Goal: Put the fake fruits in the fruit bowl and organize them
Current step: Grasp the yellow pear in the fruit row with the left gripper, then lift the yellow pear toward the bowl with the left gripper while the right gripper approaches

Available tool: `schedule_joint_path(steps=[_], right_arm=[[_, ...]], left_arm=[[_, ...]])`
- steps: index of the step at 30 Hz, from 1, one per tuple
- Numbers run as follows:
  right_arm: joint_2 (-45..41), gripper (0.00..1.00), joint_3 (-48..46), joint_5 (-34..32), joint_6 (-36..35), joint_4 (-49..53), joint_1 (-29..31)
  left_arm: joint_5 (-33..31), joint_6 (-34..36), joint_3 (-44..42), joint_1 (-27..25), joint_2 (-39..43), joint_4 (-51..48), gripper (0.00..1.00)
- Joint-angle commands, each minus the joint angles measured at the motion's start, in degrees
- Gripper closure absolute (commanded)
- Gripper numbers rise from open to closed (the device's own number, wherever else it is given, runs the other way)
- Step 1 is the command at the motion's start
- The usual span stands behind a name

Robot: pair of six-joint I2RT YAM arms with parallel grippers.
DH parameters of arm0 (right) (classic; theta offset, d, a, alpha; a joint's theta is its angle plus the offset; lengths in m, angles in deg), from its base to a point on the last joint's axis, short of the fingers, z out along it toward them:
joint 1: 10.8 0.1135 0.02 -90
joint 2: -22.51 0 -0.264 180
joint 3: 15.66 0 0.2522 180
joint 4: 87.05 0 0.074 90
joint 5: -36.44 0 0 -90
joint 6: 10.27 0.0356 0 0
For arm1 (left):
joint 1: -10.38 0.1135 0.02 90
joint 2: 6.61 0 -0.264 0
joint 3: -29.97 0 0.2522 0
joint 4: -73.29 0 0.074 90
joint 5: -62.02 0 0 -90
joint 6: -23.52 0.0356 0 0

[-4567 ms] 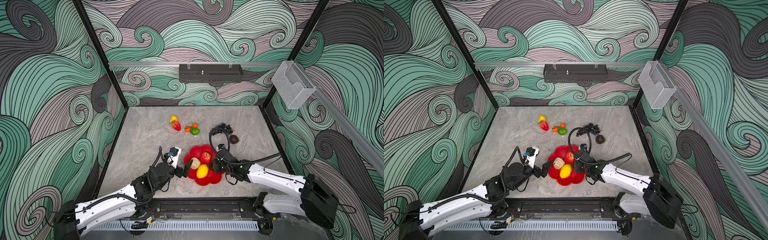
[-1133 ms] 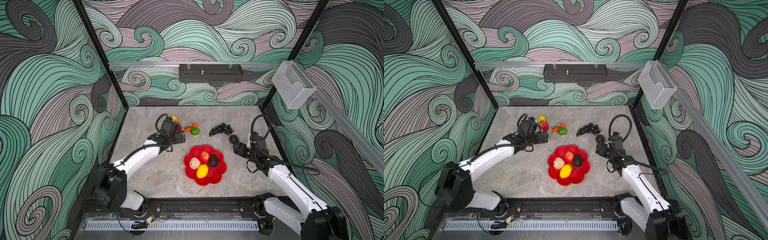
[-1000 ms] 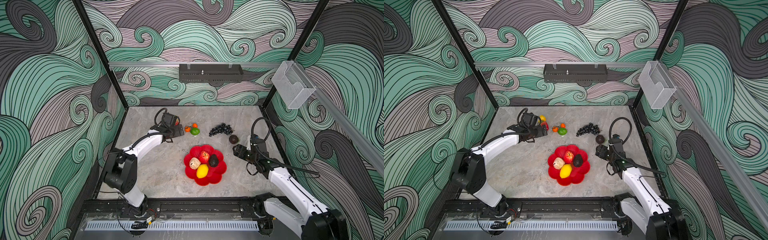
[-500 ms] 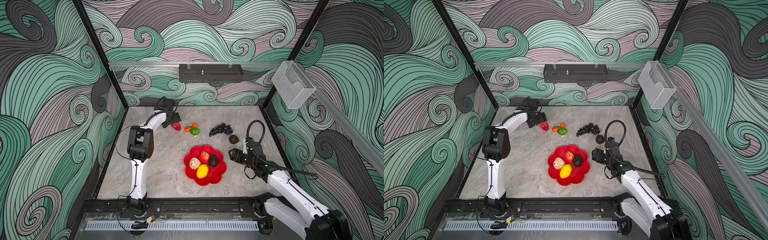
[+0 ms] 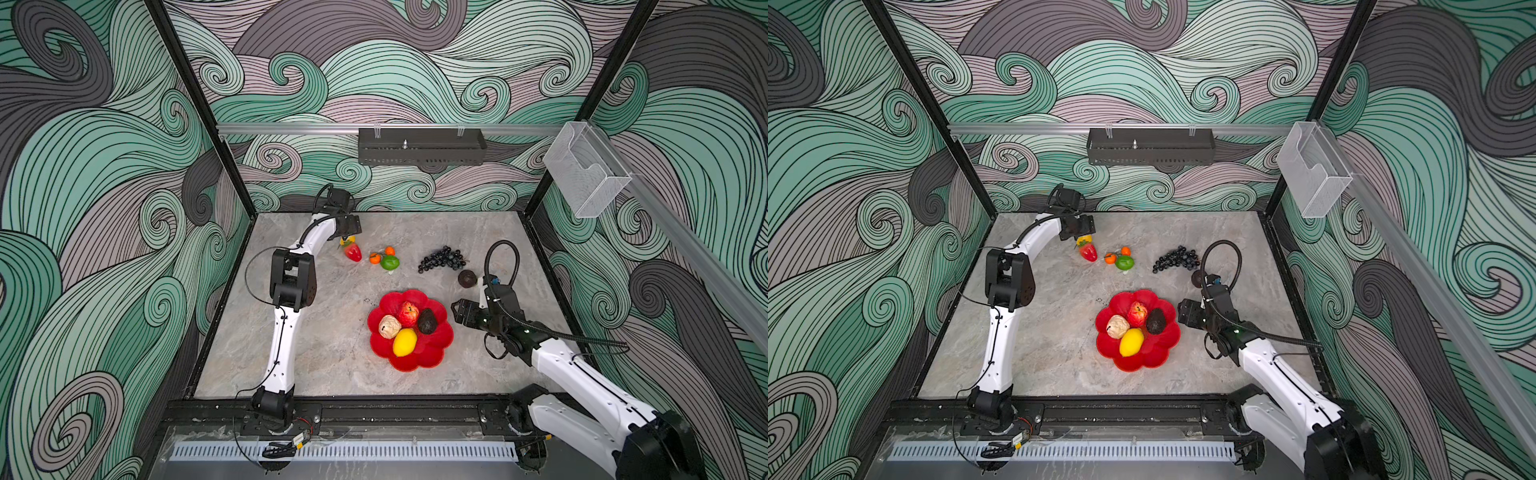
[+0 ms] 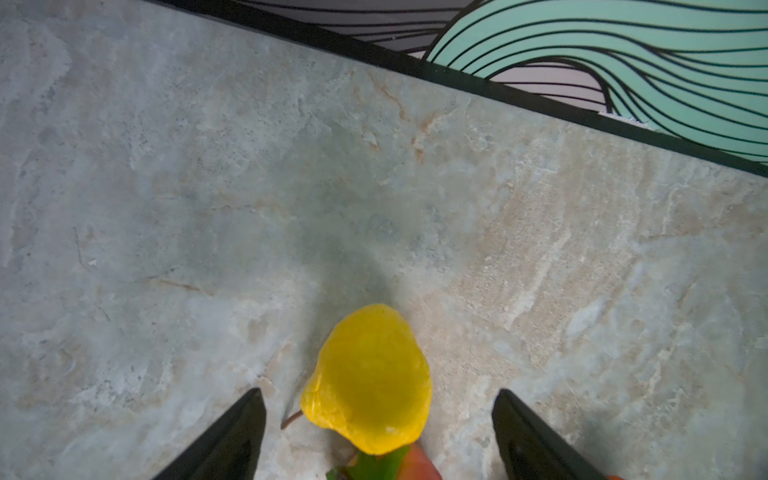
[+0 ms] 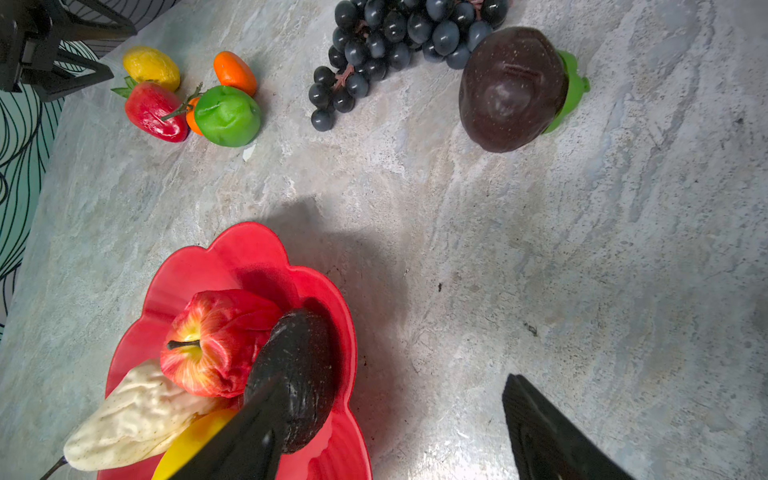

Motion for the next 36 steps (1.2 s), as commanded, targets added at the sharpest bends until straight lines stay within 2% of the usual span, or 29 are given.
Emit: schedule_joint_path(steps=[1,10,13,17,21,29,36], right_arm=[[0.2,0.18,0.7,-1.1,-0.5,-0.6,0.2],[0.6,0.18,0.4,-1.0,-0.4,-0.8,0.3],[0.8,0.18,0.5,-0.9,-0.3,-0.9,0.3],[0.9,0.18,0.4,-0.7,-0.2,-0.9,0.3],[1.0,0.18,0.6,-0.5,-0.1,-0.6,0.3],[0.1,0.18,0.8,1.1,0.8,-0.2,0.3],[-3.7,0.18,-0.2,3.0,2.8,-0.2,0.3]], left_arm=[[-1.1,3.7,4.8,0.2,-3.5,-3.6,0.12],[-0.5,8.6,9.3,0.0,-8.5,-4.8,0.18],[-0.8,8.9,9.3,0.0,-8.6,-4.8,0.25],[-1.2,8.3,9.3,0.0,-8.1,-4.8,0.39],[-1.3,7.0,8.1,0.0,-6.5,-4.3,0.44],[-2.9,1.1,-1.7,0.7,4.0,-0.2,0.45],[0.1,-8.7,-16.3,2.6,18.8,5.1,0.45]])
